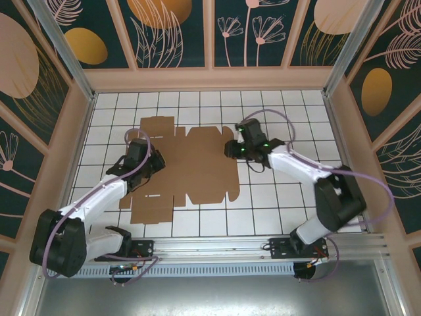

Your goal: Fold the paper box

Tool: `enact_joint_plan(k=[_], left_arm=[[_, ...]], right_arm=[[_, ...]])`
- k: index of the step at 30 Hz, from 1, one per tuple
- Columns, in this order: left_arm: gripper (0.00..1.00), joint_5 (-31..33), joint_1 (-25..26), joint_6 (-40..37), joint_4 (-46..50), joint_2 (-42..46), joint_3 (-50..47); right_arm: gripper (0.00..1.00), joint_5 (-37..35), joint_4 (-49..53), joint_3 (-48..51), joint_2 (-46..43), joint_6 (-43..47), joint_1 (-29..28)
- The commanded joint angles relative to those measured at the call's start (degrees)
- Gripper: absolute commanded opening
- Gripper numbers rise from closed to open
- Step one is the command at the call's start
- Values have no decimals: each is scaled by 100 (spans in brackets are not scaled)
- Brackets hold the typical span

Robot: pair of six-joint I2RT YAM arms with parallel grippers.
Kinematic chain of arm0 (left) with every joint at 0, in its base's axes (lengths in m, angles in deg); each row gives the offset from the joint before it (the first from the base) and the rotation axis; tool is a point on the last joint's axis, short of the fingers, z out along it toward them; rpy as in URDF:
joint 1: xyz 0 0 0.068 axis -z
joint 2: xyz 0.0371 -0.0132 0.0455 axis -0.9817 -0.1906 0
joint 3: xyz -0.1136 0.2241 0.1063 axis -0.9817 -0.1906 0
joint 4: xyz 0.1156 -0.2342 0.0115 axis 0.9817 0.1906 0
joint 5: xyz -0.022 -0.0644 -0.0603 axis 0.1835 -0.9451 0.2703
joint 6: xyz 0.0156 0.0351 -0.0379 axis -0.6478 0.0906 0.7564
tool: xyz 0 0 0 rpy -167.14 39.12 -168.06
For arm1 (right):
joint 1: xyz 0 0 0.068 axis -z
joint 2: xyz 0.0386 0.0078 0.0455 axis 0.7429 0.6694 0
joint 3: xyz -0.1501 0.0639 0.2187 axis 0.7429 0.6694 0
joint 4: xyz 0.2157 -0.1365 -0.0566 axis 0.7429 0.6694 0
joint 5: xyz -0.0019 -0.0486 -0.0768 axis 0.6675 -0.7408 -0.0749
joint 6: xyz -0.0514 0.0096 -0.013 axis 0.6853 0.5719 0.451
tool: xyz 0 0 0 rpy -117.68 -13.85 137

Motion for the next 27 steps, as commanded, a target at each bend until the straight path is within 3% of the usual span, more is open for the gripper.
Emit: enact_joint_plan(k=[1,7,14,22,27], left_arm=[[0,-100,-1,205,-341,-42,-110],[0,249,-10,453,19,-661,80],[0,61,-66,675,118,-1801,517],[0,-191,-133,567,62,-3151,1434],[0,-355,-133,337,233,-4102,2483]], right_arm=[[9,-139,196,-598,638,20,-90],[1,-21,-154,-930,1519,32,-86],[0,-427,547,-1498,2429,192,-47],[0,-523,196,-98,1770,-106,419],[0,-349,-46,1004,1051,-443,308]])
